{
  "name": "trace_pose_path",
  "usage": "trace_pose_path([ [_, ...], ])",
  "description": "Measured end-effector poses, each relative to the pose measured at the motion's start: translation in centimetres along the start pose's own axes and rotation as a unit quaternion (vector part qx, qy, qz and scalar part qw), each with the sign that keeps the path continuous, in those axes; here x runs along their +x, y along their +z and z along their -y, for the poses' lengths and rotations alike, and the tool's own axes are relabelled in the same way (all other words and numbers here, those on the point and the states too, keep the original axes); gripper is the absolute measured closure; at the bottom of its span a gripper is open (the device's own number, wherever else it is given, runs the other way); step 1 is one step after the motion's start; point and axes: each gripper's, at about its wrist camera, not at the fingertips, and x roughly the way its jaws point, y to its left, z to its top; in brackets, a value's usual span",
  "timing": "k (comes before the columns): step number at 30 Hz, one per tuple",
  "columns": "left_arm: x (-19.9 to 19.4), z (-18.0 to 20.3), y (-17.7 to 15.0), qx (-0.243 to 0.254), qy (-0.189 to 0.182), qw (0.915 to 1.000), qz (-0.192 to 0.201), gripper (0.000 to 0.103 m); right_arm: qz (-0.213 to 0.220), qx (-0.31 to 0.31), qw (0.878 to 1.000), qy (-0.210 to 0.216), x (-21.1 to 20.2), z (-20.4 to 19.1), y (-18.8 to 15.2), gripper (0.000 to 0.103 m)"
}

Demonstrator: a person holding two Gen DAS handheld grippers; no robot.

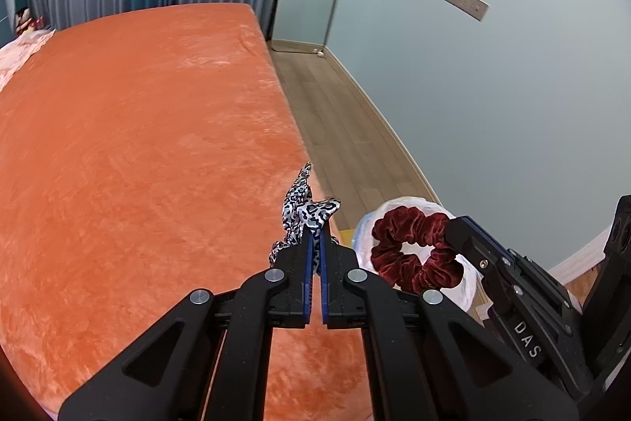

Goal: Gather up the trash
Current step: 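Carry the cord and scrunchie over the bin and open both tools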

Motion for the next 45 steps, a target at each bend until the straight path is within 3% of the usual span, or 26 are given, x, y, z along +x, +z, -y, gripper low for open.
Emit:
trace_pose_path([
  [21,4.2,12.5,0.6,0.088,-0.067,0.9932,-0.034,0.100,0.038,0.048,0.996,-0.069,-4.4,9.7,1.7,0.101],
  [34,7.2,16.3,0.5,0.118,-0.078,0.9886,-0.051,0.098,0.033,0.069,0.993,-0.093,-4.4,12.6,1.2,0.101],
  [38,7.6,16.8,0.6,0.124,-0.079,0.9878,-0.051,0.088,0.028,0.071,0.993,-0.095,-3.9,12.9,1.1,0.101],
  [42,7.4,16.7,0.6,0.121,-0.071,0.9893,-0.038,0.061,0.023,0.070,0.993,-0.096,-3.1,12.7,1.1,0.101],
  [45,7.1,16.3,0.8,0.119,-0.063,0.9905,-0.028,0.052,0.018,0.068,0.993,-0.097,-2.5,12.6,1.0,0.100],
])
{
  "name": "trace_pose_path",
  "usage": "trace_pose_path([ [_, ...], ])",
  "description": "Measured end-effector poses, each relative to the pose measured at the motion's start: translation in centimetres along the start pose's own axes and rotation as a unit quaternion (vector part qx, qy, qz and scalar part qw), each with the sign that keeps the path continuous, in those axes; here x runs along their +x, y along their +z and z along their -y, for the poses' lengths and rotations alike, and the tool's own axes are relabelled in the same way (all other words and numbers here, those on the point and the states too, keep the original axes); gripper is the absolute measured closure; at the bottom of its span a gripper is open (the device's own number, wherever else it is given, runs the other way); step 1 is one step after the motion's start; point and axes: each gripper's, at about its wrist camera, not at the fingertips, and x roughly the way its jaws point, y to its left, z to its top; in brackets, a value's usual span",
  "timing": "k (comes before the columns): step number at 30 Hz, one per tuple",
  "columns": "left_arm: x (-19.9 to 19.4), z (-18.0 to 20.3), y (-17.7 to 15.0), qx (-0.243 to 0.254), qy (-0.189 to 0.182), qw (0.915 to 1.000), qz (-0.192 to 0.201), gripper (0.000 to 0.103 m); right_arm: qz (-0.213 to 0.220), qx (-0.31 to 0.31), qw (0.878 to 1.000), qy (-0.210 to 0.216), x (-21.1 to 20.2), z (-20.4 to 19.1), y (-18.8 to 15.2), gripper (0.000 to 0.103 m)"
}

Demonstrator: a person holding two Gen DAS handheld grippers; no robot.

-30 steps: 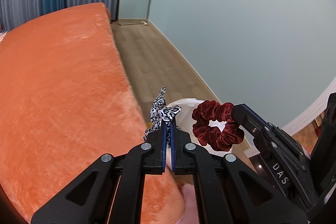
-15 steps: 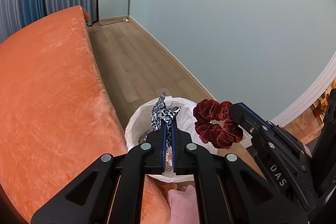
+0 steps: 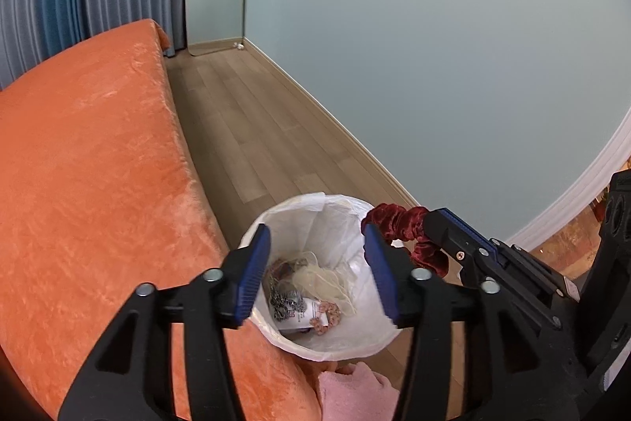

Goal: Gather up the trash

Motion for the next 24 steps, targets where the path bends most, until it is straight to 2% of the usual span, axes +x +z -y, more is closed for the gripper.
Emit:
trace_pose_path([
  [4,-0.8,-1.2,-0.2,-0.010,0.018,0.9997,0.012,0.044,-0.003,-0.003,1.000,-0.005,0.6,-0.2,-0.1,0.092],
  [7,-1.4,-2.3,-0.8,-0.019,0.034,0.9991,0.016,0.042,-0.009,-0.007,1.000,-0.010,0.8,-0.6,-0.3,0.087],
  [9,-1.8,-3.2,-1.3,-0.029,0.047,0.9983,0.017,0.040,-0.011,-0.009,1.000,-0.016,0.8,-0.7,-0.4,0.070],
  [13,-2.8,-4.5,-2.4,-0.041,0.070,0.9964,0.024,0.035,-0.002,-0.023,0.999,-0.028,0.1,-1.8,-0.7,0.053],
  [15,-3.3,-5.0,-2.8,-0.043,0.079,0.9956,0.025,0.034,-0.003,-0.033,0.999,-0.031,-0.2,-2.5,-0.9,0.041],
  [17,-3.9,-5.5,-3.5,-0.045,0.088,0.9948,0.027,0.033,-0.003,-0.039,0.999,-0.034,-0.5,-3.2,-1.2,0.037],
  [21,-5.1,-6.1,-4.9,-0.043,0.110,0.9924,0.035,0.027,-0.005,-0.051,0.998,-0.034,-1.4,-4.4,-2.3,0.023],
  [24,-6.0,-7.0,-6.0,-0.047,0.125,0.9903,0.037,0.023,-0.006,-0.072,0.996,-0.043,-1.9,-5.3,-3.3,0.019],
])
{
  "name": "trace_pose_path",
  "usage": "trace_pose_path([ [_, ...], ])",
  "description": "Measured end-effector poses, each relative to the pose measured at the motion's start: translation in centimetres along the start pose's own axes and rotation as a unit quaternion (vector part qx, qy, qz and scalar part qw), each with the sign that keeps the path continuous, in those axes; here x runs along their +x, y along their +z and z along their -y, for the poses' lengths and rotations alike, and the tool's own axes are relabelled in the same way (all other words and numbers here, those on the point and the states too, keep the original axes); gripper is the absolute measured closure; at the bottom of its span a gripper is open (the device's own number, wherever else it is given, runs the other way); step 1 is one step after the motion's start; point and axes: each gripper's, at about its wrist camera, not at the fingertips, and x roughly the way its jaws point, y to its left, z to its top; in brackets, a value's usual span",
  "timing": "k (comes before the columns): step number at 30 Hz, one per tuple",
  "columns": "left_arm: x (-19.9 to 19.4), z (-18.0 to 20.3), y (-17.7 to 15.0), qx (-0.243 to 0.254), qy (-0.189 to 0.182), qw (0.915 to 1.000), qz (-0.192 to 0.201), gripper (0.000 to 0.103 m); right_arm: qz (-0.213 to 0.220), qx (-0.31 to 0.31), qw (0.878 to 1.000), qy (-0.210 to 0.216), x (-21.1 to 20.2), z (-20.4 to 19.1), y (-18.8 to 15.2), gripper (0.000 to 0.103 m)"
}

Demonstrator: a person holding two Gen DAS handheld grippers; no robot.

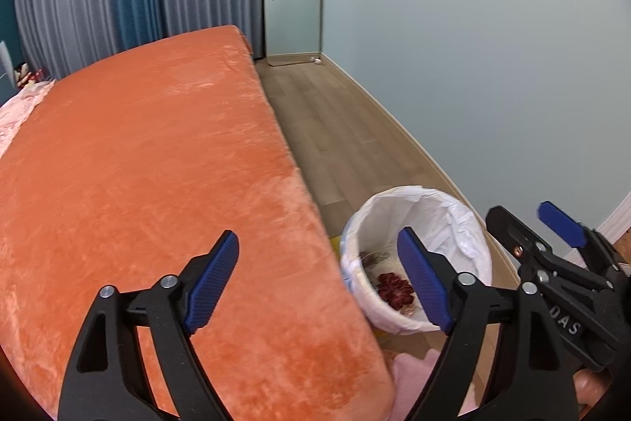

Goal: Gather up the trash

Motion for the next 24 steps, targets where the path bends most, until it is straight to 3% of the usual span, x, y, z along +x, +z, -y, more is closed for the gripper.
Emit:
trace_pose_path([
  [7,-1.4,-1.8,-2.0,0.002,0.039,0.9992,0.003,0.016,-0.038,-0.012,0.999,0.015,-0.5,-1.4,-1.8,0.017],
  [11,-2.3,-2.2,-3.0,0.011,0.058,0.9982,0.006,0.014,-0.033,-0.032,0.999,0.000,-1.4,-2.5,-2.6,0.006],
  [18,-3.2,-2.9,-4.8,0.001,0.068,0.9977,-0.002,0.012,-0.035,-0.051,0.998,-0.001,-2.8,-3.2,-4.0,0.007],
  [24,-3.9,-2.7,-6.0,0.003,0.074,0.9973,-0.005,0.011,-0.041,-0.025,0.999,0.007,-4.3,-2.4,-4.5,0.007],
])
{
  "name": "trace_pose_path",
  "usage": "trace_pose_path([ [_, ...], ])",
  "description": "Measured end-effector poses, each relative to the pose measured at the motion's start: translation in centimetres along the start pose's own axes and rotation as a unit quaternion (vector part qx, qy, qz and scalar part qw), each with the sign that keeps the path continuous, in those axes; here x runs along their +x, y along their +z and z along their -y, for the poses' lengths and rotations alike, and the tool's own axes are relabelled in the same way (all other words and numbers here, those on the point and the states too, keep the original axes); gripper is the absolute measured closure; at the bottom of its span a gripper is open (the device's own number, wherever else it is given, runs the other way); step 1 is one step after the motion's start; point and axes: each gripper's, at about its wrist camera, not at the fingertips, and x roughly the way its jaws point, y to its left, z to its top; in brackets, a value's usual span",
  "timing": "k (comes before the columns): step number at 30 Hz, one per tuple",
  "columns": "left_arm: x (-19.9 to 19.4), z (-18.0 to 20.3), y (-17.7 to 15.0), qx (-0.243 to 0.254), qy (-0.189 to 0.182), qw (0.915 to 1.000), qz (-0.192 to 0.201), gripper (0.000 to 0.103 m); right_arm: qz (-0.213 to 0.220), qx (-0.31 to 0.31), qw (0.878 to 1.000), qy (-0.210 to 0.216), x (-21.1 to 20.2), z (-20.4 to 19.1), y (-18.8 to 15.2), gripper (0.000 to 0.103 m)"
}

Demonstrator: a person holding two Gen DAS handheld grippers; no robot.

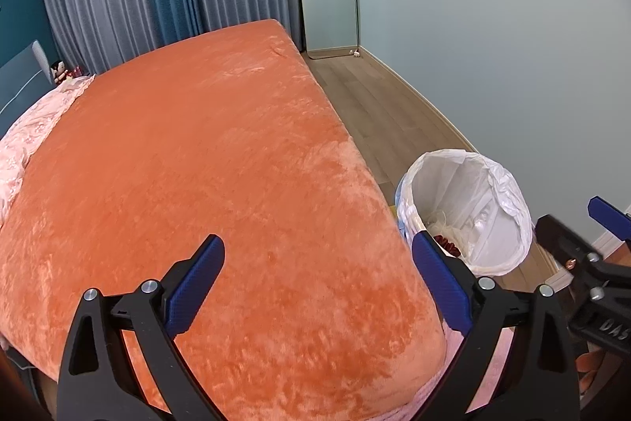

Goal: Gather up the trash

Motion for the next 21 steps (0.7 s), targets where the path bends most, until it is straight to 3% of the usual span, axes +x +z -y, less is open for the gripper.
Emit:
trace_pose_path([
  [7,-0.6,0.7,-1.0,0.008,0.000,1.0000,-0.006,0.011,0.008,-0.004,0.999,-0.033,-2.0,1.0,-0.7,0.007],
  [21,-2.0,1.8,-1.5,0.007,0.000,1.0000,0.005,0.008,0.010,-0.003,0.999,-0.051,-3.0,2.5,-1.7,0.007],
])
